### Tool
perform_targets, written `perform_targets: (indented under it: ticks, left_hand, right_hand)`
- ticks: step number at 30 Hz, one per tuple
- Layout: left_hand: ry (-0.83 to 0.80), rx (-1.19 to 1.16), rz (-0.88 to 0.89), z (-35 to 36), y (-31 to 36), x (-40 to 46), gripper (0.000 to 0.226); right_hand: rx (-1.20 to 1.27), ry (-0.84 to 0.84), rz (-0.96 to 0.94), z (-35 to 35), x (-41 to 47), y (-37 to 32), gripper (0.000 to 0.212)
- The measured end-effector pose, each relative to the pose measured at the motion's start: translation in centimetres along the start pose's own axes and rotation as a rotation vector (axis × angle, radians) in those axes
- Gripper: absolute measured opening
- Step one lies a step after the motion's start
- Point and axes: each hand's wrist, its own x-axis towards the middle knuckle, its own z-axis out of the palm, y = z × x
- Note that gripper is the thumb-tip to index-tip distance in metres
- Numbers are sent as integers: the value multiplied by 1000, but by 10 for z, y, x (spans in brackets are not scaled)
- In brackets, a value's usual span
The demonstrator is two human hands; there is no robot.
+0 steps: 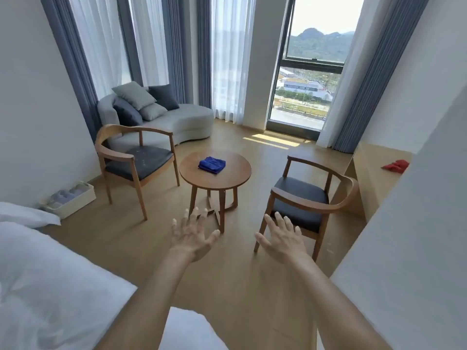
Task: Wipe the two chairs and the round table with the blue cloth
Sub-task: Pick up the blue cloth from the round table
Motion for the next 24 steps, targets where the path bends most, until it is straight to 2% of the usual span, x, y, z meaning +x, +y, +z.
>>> perform_targets:
  ticks: [13,24]
  left_hand:
    - [-13,23,-46,-9,14,201,76]
    - [-42,54,-243,9,16,387,78]
  right_hand:
    - [34,2,-28,-15,215,21,68]
    - [15,-82,-195,-12,448,44,69]
